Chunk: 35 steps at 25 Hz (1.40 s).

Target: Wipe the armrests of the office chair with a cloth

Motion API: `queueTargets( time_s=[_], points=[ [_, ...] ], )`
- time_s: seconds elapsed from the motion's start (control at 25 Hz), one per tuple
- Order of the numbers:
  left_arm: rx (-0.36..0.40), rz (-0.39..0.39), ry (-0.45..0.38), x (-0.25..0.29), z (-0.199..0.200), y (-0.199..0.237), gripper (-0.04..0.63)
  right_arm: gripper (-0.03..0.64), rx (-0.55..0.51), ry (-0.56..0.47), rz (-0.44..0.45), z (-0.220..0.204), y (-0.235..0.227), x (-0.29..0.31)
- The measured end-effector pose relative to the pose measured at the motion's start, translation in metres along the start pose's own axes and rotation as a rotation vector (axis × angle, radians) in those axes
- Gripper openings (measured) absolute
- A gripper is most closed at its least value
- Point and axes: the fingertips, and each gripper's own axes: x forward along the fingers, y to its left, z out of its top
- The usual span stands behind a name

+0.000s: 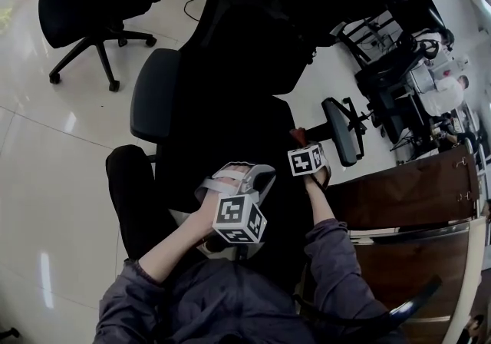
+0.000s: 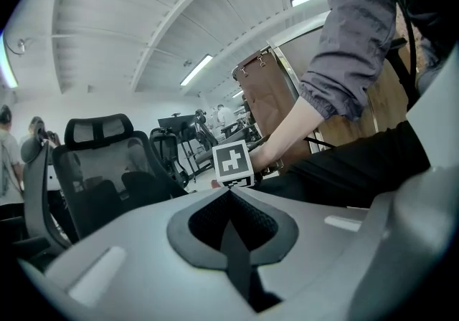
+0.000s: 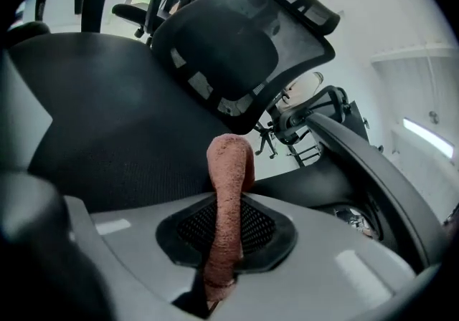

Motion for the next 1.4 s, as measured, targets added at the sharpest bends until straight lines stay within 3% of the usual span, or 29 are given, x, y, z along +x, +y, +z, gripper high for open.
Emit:
queueTargets(
  time_s=[0.24,0.4,0.6,0.88,1.4],
  points=[
    [-0.005,-0.002,-0.003,0.0,-0.001,0.001,0.017,0.048,0.01,-0.019,-0.021,0.013,-0.016,-0.026],
    [-0.005,0.002,-0.008,-0.001,-0.001,0.002,0.017,0.049,-0.007,-0.085,-0.042,0.037,-0.031,-0.049],
    [-0.006,-0.002,-0.015,-0.004,0.0,0.0,0.017,0.049,0.079,-0.052,-0.068,0.029,-0.04,-0.066],
    [-0.025,0.017,-0.008,-0.008,-0.005,0.012,0.017,0.049,0.041,-0.046,-0.074,0.043,-0.033,-0.047],
    [-0.038,0.005,0.009,-0.006,-0.012,0.01,0.017,0.049,-0.031,0.034,0.01,0.012,0.018,0.01]
  ],
)
